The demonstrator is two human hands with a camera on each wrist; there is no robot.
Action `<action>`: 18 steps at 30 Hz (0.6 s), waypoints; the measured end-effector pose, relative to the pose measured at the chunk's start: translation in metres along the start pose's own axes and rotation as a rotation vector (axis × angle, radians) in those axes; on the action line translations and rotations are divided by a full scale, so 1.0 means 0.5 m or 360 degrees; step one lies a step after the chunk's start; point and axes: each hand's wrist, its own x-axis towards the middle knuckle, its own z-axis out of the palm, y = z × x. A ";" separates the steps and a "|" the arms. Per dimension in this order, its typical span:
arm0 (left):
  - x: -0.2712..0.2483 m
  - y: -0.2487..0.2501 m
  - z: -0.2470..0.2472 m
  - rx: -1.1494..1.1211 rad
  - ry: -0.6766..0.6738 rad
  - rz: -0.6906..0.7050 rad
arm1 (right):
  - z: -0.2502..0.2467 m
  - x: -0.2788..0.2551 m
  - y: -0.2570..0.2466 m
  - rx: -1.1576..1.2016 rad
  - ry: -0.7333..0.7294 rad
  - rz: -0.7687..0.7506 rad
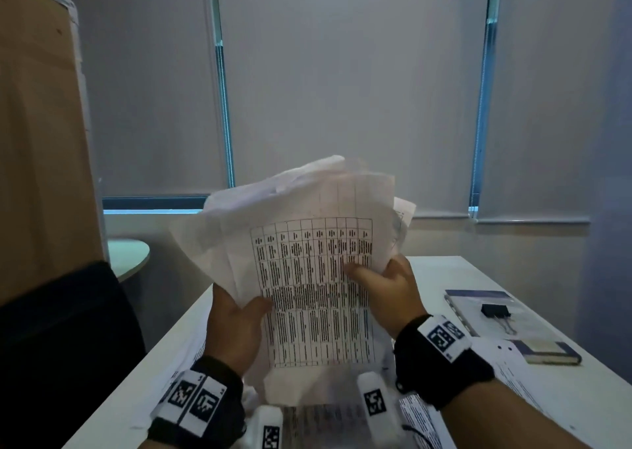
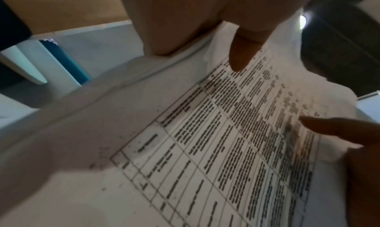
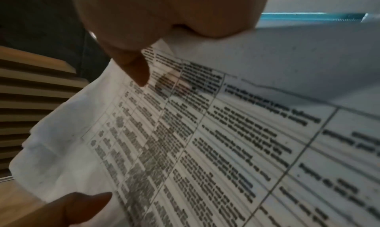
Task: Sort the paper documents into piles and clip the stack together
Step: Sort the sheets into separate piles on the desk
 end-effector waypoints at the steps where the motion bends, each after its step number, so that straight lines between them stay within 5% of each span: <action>1: 0.001 -0.008 -0.003 -0.0015 0.0017 -0.0063 | -0.007 -0.004 0.008 0.0028 -0.0071 0.0030; 5: -0.020 -0.044 -0.011 0.0012 -0.0045 -0.0319 | -0.037 -0.033 0.061 -0.0046 -0.0131 0.0281; 9: -0.014 -0.057 -0.009 0.0350 0.0046 -0.0310 | -0.042 -0.030 0.059 -0.0228 0.0028 0.0217; 13: 0.002 -0.059 -0.022 0.0463 0.0187 -0.0424 | -0.037 -0.009 0.050 0.0064 0.0175 0.0261; 16: -0.009 -0.091 -0.046 0.0226 0.0318 -0.0648 | -0.028 0.002 0.057 0.0495 0.0362 0.0454; 18: -0.026 -0.107 -0.045 -0.0350 0.0182 -0.0841 | -0.018 0.000 0.062 0.0710 0.0393 0.0508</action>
